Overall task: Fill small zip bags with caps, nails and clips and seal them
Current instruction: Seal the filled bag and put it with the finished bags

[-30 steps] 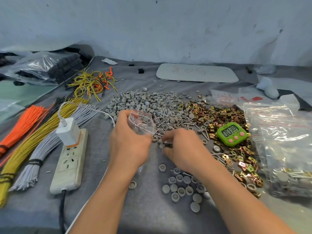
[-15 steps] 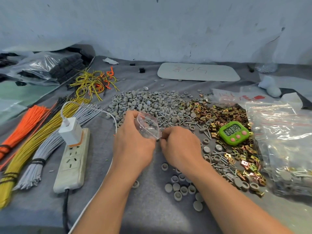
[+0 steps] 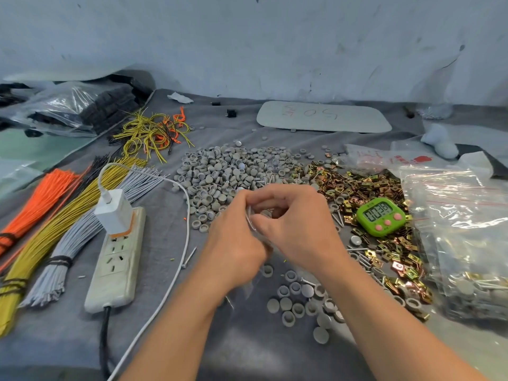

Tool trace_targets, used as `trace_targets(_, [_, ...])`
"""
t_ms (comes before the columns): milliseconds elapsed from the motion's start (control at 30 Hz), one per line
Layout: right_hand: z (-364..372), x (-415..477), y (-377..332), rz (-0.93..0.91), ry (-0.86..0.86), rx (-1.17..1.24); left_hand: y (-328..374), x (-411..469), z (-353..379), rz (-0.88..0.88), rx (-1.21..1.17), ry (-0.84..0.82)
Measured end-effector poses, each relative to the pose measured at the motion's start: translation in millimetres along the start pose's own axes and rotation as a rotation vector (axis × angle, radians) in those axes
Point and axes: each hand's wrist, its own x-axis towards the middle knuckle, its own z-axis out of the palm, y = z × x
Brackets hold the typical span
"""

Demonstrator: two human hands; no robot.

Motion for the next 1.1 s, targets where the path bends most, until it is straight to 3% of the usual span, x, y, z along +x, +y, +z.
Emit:
trace_targets(233, [-14, 0, -6, 0.000, -0.135, -0.056, -1, -1, -2, 0.011, -0.052, 0.035])
trace_targets(367, [-18, 5, 4, 0.133, 0.120, 0.180, -2, 2, -2, -0.022, -0.112, 0.168])
trace_targets(433, [-18, 8, 12, 0.218, 0.173, -0.008, -3, 4, -3, -0.035, -0.127, 0.270])
trace_targets(533, [-8, 3, 18, 0.276, -0.143, -0.435, -6, 6, -3, -0.049, -0.143, 0.323])
trace_targets(600, [0, 0, 17, 0.221, -0.299, -0.617, -7, 6, -4, -0.047, -0.142, 0.315])
trace_targets(767, [6, 0, 14, 0.123, -0.308, -0.740, -10, 5, -4, -0.025, -0.098, 0.295])
trace_targets(833, [8, -2, 16, 0.149, -0.205, -0.660, -12, 3, -5, -0.043, -0.078, 0.280])
trace_targets(967, [-9, -1, 2, 0.070, 0.219, -0.143, -8, 1, -2, -0.022, -0.003, 0.172])
trace_targets(1033, [-19, -4, -7, 0.028, 0.200, 0.012, -3, 1, 2, 0.027, 0.003, 0.089])
trace_targets(1100, [-20, -8, -15, 0.028, 0.075, -0.003, 1, 0, 4, 0.102, -0.007, 0.035])
